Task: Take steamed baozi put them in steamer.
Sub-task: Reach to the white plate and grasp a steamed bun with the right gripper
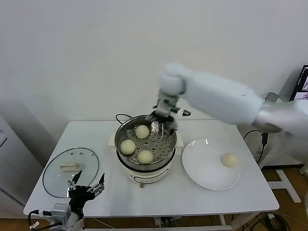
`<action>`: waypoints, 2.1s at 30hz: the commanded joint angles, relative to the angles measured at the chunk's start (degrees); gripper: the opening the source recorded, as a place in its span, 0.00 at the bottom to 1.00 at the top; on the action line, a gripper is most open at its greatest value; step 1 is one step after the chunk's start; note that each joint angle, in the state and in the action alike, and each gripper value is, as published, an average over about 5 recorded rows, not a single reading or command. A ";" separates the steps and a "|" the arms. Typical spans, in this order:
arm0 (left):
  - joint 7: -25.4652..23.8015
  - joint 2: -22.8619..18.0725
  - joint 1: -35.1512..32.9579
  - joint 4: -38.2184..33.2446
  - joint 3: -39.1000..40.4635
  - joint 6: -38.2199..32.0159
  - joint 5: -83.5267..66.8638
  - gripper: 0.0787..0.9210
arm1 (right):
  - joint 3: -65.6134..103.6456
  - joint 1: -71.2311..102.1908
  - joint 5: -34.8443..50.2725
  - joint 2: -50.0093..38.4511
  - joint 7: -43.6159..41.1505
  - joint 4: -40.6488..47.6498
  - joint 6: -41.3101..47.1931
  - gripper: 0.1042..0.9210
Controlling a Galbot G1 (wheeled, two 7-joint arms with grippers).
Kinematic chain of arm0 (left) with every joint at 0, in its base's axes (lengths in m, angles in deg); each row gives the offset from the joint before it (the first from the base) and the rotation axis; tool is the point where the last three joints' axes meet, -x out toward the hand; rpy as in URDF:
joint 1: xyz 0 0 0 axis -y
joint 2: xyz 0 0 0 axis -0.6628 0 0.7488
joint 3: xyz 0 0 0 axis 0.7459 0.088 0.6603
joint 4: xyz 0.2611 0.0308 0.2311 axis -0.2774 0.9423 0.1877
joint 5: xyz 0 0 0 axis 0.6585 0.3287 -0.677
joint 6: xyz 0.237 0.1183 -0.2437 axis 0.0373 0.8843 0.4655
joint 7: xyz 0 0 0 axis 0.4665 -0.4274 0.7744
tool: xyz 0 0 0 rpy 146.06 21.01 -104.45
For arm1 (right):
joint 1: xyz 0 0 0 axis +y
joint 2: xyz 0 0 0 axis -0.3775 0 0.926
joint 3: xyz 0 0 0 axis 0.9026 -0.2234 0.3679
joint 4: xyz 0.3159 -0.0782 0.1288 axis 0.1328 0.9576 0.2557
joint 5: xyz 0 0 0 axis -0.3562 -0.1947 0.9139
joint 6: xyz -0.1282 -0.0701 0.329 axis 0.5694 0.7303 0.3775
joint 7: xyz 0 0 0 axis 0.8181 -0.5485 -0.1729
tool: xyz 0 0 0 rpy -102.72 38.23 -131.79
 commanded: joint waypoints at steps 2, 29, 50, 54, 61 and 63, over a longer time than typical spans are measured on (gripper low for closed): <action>-0.24 -2.81 -0.16 0.92 -0.31 0.25 -2.52 0.88 | 4.48 0.83 4.85 -24.20 0.33 0.60 27.66 0.88; -0.64 -2.64 -1.99 1.61 -0.73 1.54 -4.25 0.88 | 41.35 44.06 -29.15 -14.09 4.58 18.54 7.53 0.88; -0.72 -2.53 -1.91 2.19 -0.69 1.54 -3.84 0.88 | 43.88 44.97 -35.24 -10.41 7.65 21.89 6.96 0.88; -0.69 -2.47 -1.89 2.52 -0.66 1.51 -3.78 0.88 | 43.92 45.01 -35.62 -10.06 7.62 22.16 7.43 0.88; -0.65 -2.55 -1.76 2.79 -0.49 1.52 -3.69 0.88 | 44.27 45.10 -36.52 -9.24 8.74 23.64 7.65 0.88; -0.63 -2.59 -1.80 2.82 -0.48 1.50 -3.63 0.88 | 44.26 45.09 -36.64 -9.07 8.91 23.80 7.63 0.88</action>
